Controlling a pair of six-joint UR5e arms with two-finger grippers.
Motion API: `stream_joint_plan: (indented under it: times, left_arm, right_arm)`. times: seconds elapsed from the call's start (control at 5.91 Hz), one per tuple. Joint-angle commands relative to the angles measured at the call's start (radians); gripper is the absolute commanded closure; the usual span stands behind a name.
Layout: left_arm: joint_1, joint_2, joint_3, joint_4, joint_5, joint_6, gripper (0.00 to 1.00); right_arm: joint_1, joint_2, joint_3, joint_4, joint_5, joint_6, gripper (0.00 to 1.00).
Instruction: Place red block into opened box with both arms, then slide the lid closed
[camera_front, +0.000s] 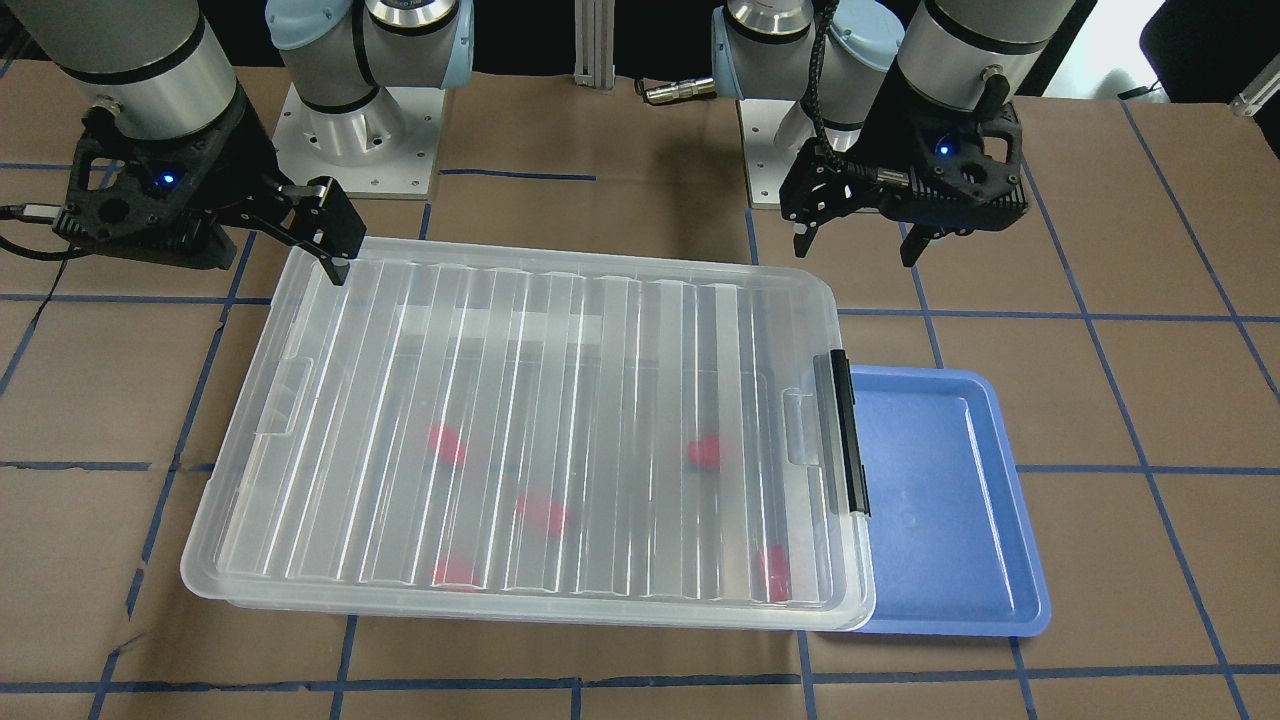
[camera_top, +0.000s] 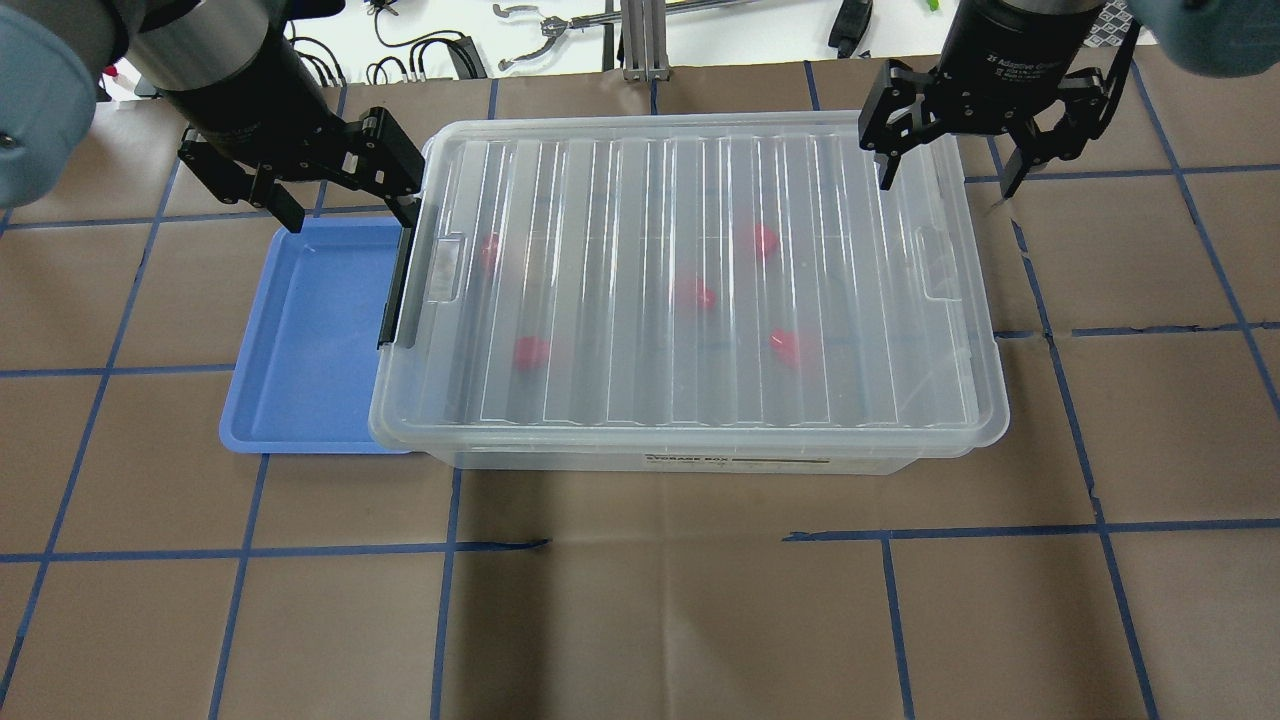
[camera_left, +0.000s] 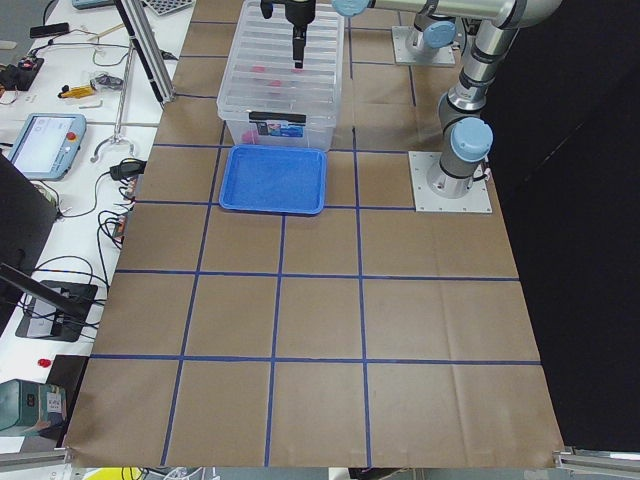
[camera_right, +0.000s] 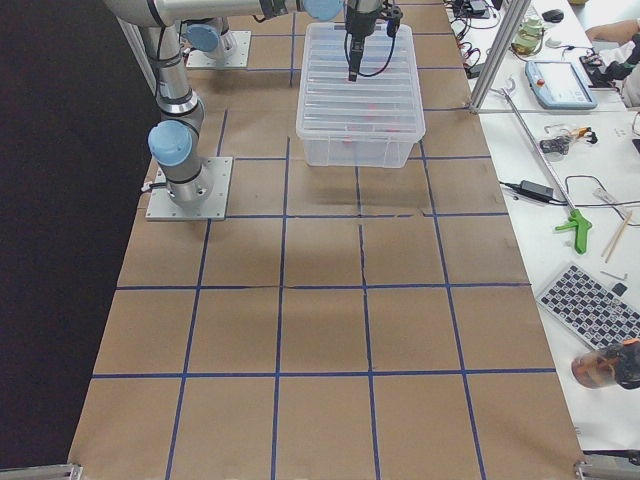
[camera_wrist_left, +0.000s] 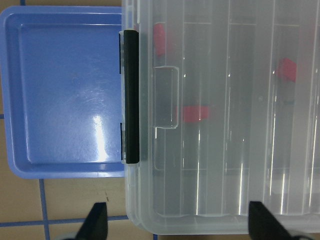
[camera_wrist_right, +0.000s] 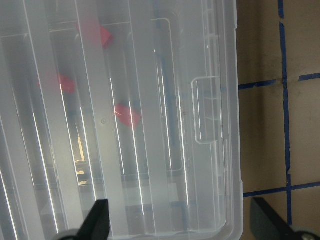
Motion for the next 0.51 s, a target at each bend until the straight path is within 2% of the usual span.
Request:
stream_joint_plan:
  times: [0.0,0.34]
  left_arm:
    - [0.013,0.001,0.000,-0.001,-0.001,0.000,0.02]
    - [0.014,-0.001,0.002,-0.001,0.002,-0.003,0.02]
  right_arm:
    - [-0.003,-0.001,-0.003,-0.001,0.001,-0.001,0.00]
    - [-0.003,-0.007,0.001,-0.001,-0.001,-0.001,0.00]
